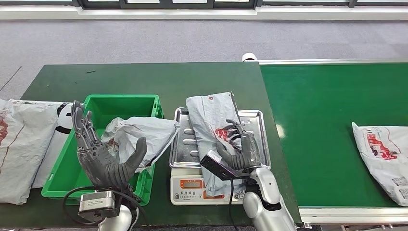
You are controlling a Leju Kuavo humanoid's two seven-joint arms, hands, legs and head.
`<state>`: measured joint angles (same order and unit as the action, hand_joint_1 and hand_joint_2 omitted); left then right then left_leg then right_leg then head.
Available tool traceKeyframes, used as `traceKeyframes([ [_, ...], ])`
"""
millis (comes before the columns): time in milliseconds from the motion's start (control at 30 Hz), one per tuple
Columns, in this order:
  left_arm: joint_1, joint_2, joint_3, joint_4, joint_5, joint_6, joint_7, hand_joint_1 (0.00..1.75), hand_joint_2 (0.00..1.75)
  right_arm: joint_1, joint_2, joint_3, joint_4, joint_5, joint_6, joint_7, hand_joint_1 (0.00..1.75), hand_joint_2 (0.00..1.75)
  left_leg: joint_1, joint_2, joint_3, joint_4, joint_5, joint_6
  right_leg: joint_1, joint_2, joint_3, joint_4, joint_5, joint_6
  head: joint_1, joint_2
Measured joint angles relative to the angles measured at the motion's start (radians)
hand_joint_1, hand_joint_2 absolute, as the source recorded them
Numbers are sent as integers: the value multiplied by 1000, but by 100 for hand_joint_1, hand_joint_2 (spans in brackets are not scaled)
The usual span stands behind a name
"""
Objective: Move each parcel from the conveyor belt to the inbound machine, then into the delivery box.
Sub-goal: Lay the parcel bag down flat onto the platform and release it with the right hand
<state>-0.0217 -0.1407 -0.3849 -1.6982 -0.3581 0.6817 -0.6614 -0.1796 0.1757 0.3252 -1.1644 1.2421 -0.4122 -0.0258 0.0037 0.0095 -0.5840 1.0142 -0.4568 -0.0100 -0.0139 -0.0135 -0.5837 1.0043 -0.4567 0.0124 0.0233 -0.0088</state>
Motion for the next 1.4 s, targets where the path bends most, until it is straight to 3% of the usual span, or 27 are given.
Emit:
traceKeyframes([
  [300,2,0,0,8,11,6,-21,0,175,40,0,0,-70,-158,-138,-186,0,0,0,0,0,0,0,0,0,0,0,0,0,0,0,0],
  [700,2,-1,0,14,14,10,-24,0,175,62,0,0,-138,-196,-178,-227,0,0,0,0,0,0,0,0,0,0,0,0,0,0,0,0],
  [833,2,-2,0,16,16,12,-27,0,175,78,3,-2,-171,-237,-254,-319,0,0,0,0,0,0,0,0,0,0,-1,0,0,0,0,0],
  [967,-1,-5,0,22,21,9,-28,0,175,123,53,-48,-261,-286,-287,-563,0,175,0,0,0,0,0,0,0,0,-1,0,0,0,0,0],
  [1067,-5,-8,-4,33,21,-6,-19,0,175,157,99,-97,-357,-315,-289,-659,0,175,0,0,0,0,0,0,0,0,-2,0,0,0,0,0],
  [1400,-95,-22,-71,176,-27,-176,101,0,175,196,116,-110,-636,-325,-289,-675,0,175,-1,0,0,0,0,1,-1,0,0,0,2,1,0,0],
])
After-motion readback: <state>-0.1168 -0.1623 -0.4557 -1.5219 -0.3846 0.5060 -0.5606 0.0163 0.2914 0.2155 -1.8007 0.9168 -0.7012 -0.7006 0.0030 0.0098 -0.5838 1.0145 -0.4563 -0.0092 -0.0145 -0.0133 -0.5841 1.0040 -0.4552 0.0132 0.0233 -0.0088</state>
